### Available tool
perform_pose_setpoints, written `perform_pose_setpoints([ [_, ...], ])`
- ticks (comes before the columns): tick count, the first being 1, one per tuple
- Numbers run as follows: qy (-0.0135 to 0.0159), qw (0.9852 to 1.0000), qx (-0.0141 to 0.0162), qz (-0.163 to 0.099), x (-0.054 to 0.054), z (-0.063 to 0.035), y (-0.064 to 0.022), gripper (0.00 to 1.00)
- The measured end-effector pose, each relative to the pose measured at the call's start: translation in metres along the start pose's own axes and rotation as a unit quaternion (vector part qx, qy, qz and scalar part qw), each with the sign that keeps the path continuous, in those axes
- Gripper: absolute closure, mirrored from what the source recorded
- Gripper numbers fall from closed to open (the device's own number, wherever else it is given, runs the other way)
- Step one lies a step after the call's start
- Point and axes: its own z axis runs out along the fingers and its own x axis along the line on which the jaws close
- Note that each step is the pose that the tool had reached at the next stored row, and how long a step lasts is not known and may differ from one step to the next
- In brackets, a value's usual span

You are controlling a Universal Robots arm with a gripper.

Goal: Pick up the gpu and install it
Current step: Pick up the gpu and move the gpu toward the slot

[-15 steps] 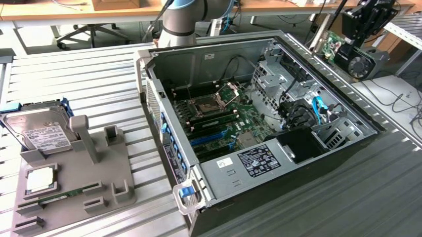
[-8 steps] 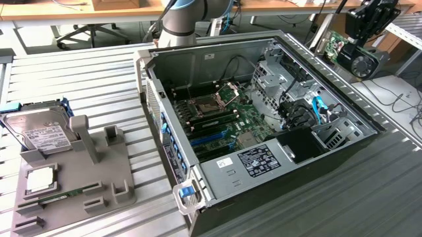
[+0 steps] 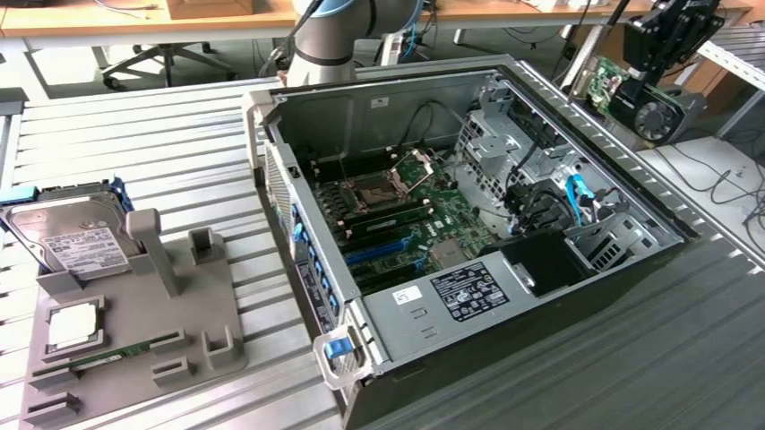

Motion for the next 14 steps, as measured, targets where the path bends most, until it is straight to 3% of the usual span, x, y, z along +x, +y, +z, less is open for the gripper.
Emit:
perform_pose_setpoints([
  [9, 0.0000, 1.0000, -0.0001, 0.000, 0.042, -0.0007, -0.0030, 0.74],
  [14, 0.0000, 1.0000, -0.0001, 0.000, 0.072, 0.0012, -0.0053, 0.74],
])
